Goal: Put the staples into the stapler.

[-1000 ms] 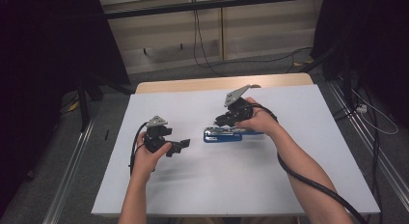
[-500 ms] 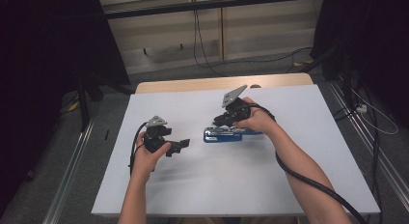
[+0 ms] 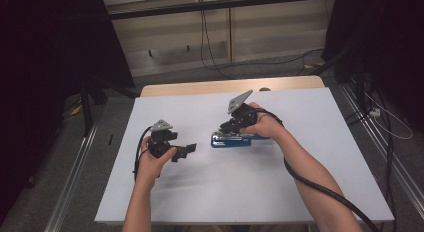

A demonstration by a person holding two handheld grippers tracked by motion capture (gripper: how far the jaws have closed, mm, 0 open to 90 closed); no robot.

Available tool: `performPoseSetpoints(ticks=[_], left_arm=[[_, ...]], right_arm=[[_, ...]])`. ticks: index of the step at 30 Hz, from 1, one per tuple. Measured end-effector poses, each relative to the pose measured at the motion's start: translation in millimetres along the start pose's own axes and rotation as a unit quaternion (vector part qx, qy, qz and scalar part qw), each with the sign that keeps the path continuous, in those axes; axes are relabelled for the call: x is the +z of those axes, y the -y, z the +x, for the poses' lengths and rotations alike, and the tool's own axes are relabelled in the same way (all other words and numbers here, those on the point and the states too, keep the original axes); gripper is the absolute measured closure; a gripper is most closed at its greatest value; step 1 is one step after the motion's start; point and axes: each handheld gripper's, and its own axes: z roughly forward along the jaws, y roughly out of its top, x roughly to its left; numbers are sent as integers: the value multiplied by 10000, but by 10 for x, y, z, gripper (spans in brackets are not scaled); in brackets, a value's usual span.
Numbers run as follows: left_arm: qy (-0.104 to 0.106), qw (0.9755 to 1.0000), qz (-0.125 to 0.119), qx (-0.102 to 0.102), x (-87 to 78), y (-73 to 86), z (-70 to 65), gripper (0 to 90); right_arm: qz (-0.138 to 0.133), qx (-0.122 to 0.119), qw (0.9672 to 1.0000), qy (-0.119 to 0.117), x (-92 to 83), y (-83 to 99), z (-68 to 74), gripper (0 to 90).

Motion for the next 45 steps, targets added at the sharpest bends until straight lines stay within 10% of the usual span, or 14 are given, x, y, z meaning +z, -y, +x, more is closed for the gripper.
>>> performPoseSetpoints(ticks=[45], left_arm=[[-20,10000,3,-25,0,7,17,54]], right_arm=[[8,-237,9994,-246,91,37,-1,793]])
